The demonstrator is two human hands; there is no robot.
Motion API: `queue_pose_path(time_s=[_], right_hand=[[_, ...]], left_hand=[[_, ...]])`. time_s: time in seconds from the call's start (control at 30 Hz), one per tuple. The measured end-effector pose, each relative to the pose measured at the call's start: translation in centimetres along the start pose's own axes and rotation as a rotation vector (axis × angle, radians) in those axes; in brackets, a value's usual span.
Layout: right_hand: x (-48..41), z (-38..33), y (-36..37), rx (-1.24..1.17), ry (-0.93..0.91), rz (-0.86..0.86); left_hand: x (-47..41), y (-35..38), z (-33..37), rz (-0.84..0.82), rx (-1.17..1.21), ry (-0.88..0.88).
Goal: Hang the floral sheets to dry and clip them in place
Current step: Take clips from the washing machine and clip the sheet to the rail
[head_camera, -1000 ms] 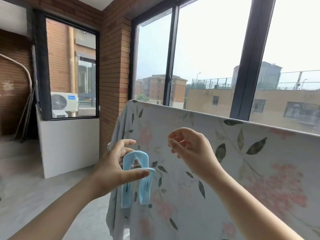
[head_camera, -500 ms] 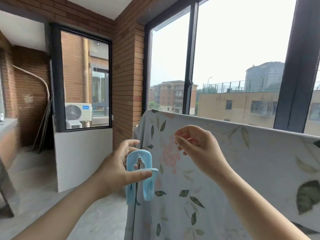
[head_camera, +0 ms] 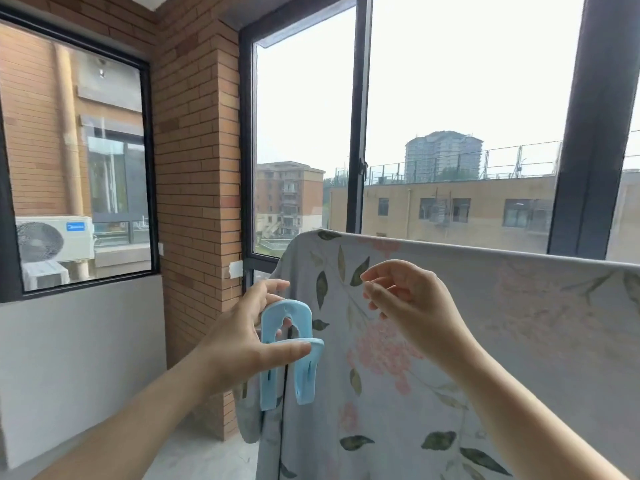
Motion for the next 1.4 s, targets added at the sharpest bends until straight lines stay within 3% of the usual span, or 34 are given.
queue_pose_path(time_s=[0.2,0.37,0.6,1.0,1.2,1.4], right_hand=[[-2.8,-0.3,2.1,0.150,0.052,0.103],[-5.8,1.4,2.1,0.596,-0.024,0.262],[-11.1,4.3,3.2,0.938,-0.008,0.266],[-12.7,6.3,6.0,1.014,0.202,0.373],[-12.6,6.1,5.7,1.011,0.220,0.319],[-12.4,5.6,5.5,1.006,0.217,0.300]], left_hand=[[-6.7,-2.6,-2.2,-0.128,0.053,0.089],[-12.1,-2.7,-3.7,-0.200,0.115,0.198],[-19.6,-3.4,-4.2,-0.272,0.263,0.311],[-29.1,-5.0,-1.6,-0.379,0.440,0.520],[-31.0,-4.4,-0.2,-0.354,0.417,0.624],[-32.7,-3.9,-0.1,-0.373,0.524,0.558]])
Point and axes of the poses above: each hand's wrist, its own x-axis away from the middle knuckle, its own y-axis out of the palm, z = x × y, the point moved 1 cm from there along -x, towards the middle knuckle, and after that the axes turned 15 degrees about x, right-handed, at the moved point
